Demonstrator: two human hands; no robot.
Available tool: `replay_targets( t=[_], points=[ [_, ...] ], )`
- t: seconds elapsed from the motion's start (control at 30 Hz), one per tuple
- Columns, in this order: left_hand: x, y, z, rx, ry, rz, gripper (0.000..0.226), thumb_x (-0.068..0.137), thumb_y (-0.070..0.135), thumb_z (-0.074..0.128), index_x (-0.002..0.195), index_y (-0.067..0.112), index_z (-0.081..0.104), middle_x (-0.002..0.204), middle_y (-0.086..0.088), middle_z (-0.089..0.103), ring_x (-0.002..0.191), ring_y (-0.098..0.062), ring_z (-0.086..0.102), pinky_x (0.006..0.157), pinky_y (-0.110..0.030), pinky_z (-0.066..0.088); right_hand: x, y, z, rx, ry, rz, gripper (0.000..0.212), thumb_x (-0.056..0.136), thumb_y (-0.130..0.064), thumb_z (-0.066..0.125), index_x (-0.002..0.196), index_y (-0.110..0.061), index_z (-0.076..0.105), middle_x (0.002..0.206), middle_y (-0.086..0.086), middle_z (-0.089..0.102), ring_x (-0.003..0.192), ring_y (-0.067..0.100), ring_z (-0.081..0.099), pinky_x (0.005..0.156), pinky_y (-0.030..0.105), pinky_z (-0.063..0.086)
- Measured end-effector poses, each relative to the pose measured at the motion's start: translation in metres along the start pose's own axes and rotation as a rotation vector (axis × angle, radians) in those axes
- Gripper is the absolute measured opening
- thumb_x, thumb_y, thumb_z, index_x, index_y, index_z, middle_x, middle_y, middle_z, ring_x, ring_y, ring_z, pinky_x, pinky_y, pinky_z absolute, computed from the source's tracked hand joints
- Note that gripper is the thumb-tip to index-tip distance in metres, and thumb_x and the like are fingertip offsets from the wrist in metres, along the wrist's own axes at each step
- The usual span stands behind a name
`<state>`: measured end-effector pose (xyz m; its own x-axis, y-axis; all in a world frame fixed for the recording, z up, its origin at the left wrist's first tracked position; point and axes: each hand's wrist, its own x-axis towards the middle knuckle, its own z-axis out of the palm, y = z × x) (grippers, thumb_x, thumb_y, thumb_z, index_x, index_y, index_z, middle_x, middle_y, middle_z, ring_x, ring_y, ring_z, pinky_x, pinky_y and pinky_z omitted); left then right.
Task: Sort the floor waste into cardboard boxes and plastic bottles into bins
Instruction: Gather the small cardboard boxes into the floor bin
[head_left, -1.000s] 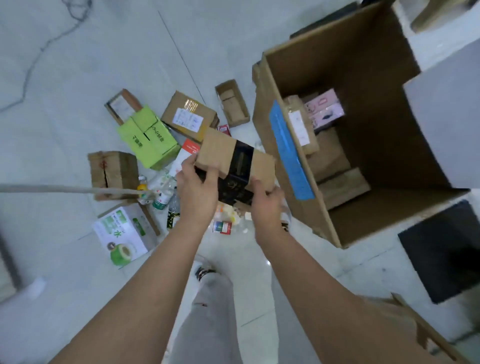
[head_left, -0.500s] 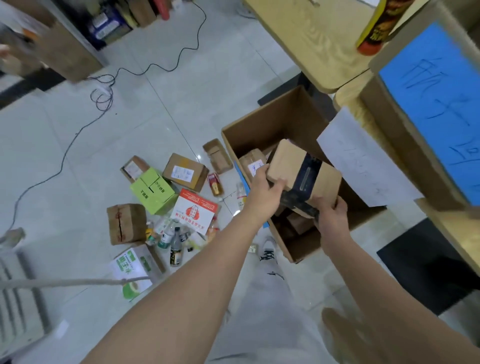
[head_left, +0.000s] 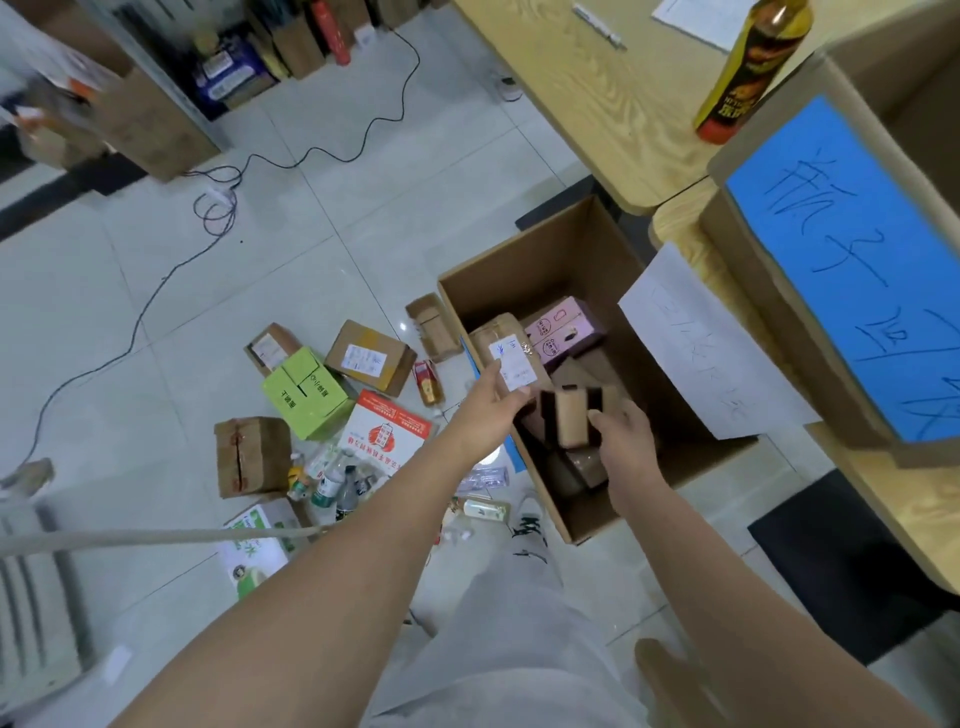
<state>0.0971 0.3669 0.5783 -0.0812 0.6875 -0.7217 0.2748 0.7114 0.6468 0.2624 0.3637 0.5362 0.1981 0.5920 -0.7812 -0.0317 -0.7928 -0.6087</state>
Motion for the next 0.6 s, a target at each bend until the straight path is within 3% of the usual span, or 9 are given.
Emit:
replay_targets(
  t=[0.07, 0.13, 0.2, 0.27, 0.37, 0.43, 0.5, 0.6],
  points=[
    [-0.004, -0.003, -0.005, 0.000, 0.039, 0.008, 0.062, 0.099, 0.039, 0.047, 0.153, 0.029, 0.017, 0.159, 0.002, 0.023, 0.144, -0.021, 0.026, 0.111, -0.033, 0.026, -0.003, 0.000, 0.013, 0.005, -0.065, -0.012, 0.056, 0.097, -0.020, 0.056, 0.149, -0.023, 0.036, 0.140, 0.000, 0.046, 0.119, 0.020, 0.048, 0.097, 0.035, 0.041],
    [-0.006, -0.008, -0.009, -0.012, 0.081, 0.002, 0.061, 0.098, 0.040, 0.047, 0.152, 0.030, 0.019, 0.159, 0.003, 0.024, 0.144, -0.021, 0.027, 0.110, -0.033, 0.028, -0.008, 0.000, 0.027, -0.007, -0.138, -0.035, 0.048, 0.098, -0.018, 0.055, 0.143, -0.021, 0.041, 0.124, -0.003, 0.047, 0.105, 0.013, 0.046, 0.088, 0.031, 0.038],
    [-0.009, -0.012, -0.015, -0.030, 0.119, -0.003, 0.060, 0.099, 0.040, 0.046, 0.151, 0.029, 0.020, 0.158, 0.003, 0.025, 0.143, -0.021, 0.029, 0.103, -0.029, 0.033, -0.016, -0.003, 0.042, -0.047, -0.205, -0.046, 0.030, 0.097, -0.015, 0.055, 0.125, -0.023, 0.049, 0.112, -0.010, 0.056, 0.098, 0.008, 0.054, 0.084, 0.027, 0.043],
    [-0.015, -0.017, -0.024, -0.068, 0.144, -0.012, 0.060, 0.097, 0.041, 0.047, 0.151, 0.029, 0.022, 0.156, 0.002, 0.029, 0.142, -0.022, 0.031, 0.098, -0.027, 0.034, -0.017, -0.002, 0.056, -0.091, -0.254, -0.065, 0.039, 0.091, -0.019, 0.059, 0.129, -0.026, 0.055, 0.118, -0.004, 0.065, 0.102, 0.012, 0.067, 0.081, 0.028, 0.053],
    [-0.025, -0.029, -0.040, -0.132, 0.176, -0.024, 0.062, 0.095, 0.044, 0.049, 0.150, 0.031, 0.025, 0.154, 0.004, 0.031, 0.141, -0.021, 0.033, 0.112, -0.039, 0.033, -0.014, 0.005, 0.074, -0.092, -0.335, -0.046, 0.051, 0.089, -0.024, 0.059, 0.139, -0.030, 0.049, 0.122, 0.002, 0.066, 0.101, 0.017, 0.070, 0.082, 0.037, 0.058],
    [-0.035, -0.038, -0.053, -0.156, 0.220, -0.046, 0.060, 0.094, 0.043, 0.050, 0.149, 0.031, 0.028, 0.154, 0.003, 0.032, 0.138, -0.022, 0.037, 0.112, -0.044, 0.034, -0.036, -0.002, 0.091, -0.129, -0.353, -0.057, 0.051, 0.094, -0.020, 0.055, 0.143, -0.024, 0.043, 0.124, 0.002, 0.063, 0.106, 0.020, 0.066, 0.091, 0.043, 0.055],
    [-0.051, -0.046, -0.069, -0.204, 0.264, -0.046, 0.058, 0.095, 0.036, 0.051, 0.148, 0.026, 0.030, 0.152, 0.003, 0.035, 0.136, -0.017, 0.038, 0.112, -0.036, 0.031, -0.051, 0.002, 0.109, -0.186, -0.364, -0.092, 0.045, 0.096, -0.017, 0.053, 0.140, -0.019, 0.044, 0.124, 0.000, 0.058, 0.112, 0.020, 0.059, 0.100, 0.043, 0.048],
    [-0.070, -0.073, -0.097, -0.243, 0.313, -0.033, 0.052, 0.099, 0.025, 0.047, 0.148, 0.021, 0.029, 0.146, 0.003, 0.040, 0.131, -0.010, 0.038, 0.099, -0.021, 0.026, -0.073, 0.014, 0.140, -0.222, -0.371, -0.097, 0.058, 0.090, -0.025, 0.059, 0.145, -0.021, 0.042, 0.142, 0.007, 0.050, 0.127, 0.027, 0.050, 0.109, 0.049, 0.040]
  ],
)
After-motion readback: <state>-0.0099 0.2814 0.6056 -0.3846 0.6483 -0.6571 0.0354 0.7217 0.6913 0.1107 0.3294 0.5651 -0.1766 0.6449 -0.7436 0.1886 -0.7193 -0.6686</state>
